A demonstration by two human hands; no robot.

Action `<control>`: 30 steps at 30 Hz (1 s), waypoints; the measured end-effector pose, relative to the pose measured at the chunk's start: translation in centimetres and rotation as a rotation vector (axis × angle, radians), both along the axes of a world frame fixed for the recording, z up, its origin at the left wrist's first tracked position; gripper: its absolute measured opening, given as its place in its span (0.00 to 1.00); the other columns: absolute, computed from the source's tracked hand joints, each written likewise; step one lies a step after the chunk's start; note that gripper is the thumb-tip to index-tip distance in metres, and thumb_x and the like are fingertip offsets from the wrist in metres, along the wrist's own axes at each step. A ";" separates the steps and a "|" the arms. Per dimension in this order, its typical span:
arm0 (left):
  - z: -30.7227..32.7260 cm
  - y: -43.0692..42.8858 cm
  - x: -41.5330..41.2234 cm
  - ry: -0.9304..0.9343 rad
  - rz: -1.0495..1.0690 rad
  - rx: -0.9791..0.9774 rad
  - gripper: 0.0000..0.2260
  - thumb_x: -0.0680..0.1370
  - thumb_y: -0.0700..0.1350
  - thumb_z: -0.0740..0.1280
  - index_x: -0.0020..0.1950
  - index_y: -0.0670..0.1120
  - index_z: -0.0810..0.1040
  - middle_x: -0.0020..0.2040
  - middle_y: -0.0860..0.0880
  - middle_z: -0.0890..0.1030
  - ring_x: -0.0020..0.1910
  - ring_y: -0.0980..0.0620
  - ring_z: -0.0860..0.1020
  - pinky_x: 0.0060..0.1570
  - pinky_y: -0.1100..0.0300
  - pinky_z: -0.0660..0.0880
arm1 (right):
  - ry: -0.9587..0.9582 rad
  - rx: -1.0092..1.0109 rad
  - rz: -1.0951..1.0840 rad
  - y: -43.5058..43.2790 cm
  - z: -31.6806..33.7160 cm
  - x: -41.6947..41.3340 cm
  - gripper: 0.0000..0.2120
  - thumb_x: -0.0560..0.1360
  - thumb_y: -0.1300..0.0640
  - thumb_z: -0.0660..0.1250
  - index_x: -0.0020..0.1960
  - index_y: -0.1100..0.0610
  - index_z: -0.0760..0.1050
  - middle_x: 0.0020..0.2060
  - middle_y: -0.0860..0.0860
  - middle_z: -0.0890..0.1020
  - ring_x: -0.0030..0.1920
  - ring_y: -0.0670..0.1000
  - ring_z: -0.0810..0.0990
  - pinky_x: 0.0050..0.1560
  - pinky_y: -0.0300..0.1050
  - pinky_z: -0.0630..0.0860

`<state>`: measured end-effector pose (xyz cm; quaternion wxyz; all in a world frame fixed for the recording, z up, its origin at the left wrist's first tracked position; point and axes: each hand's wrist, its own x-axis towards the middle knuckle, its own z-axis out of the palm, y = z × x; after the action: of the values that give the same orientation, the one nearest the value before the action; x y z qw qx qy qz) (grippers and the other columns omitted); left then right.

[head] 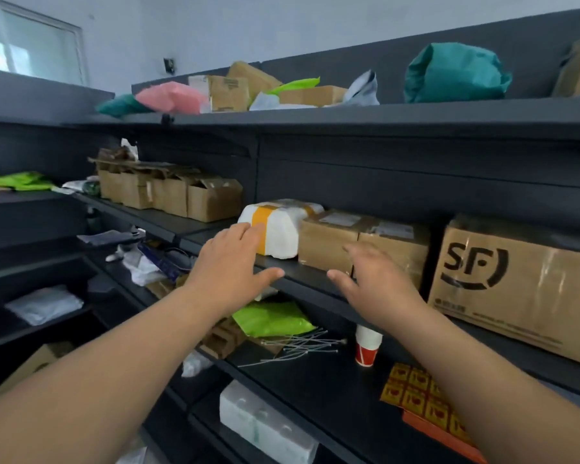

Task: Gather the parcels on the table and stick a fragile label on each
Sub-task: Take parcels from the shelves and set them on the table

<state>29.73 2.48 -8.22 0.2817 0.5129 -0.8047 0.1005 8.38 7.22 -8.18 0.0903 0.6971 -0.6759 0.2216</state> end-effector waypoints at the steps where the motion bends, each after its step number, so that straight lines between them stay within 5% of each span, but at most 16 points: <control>1: 0.2 -1.6 0.0 0.019 0.017 0.015 0.36 0.73 0.64 0.64 0.75 0.49 0.58 0.72 0.49 0.65 0.70 0.47 0.64 0.67 0.50 0.66 | 0.000 0.005 0.007 -1.9 0.2 0.0 0.29 0.79 0.41 0.59 0.75 0.55 0.60 0.72 0.53 0.66 0.72 0.54 0.64 0.69 0.48 0.63; 12: 0.3 -17.1 1.8 0.196 0.080 0.213 0.47 0.68 0.65 0.71 0.78 0.50 0.50 0.77 0.47 0.55 0.74 0.45 0.58 0.69 0.46 0.64 | 0.092 0.038 -0.029 -17.5 0.7 2.8 0.37 0.75 0.35 0.58 0.76 0.55 0.55 0.74 0.53 0.62 0.72 0.55 0.62 0.73 0.53 0.58; 23: -0.3 -32.8 2.3 0.183 -0.272 0.509 0.58 0.60 0.65 0.76 0.77 0.59 0.40 0.79 0.49 0.42 0.77 0.46 0.49 0.72 0.49 0.57 | 0.184 0.210 -0.367 -25.8 1.1 6.0 0.48 0.70 0.26 0.55 0.78 0.54 0.46 0.76 0.54 0.59 0.75 0.56 0.57 0.74 0.59 0.50; 30: -2.3 -36.8 2.3 0.364 -0.630 0.607 0.53 0.58 0.57 0.81 0.74 0.62 0.52 0.69 0.59 0.63 0.65 0.57 0.65 0.63 0.56 0.67 | 0.238 0.286 -0.532 -26.5 1.0 8.4 0.47 0.68 0.24 0.55 0.76 0.52 0.54 0.75 0.51 0.61 0.76 0.54 0.54 0.73 0.65 0.40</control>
<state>32.01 -34.34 -10.55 0.2723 0.3123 -0.8515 -0.3213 16.80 -19.27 -7.20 0.1244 0.5225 -0.8434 0.0101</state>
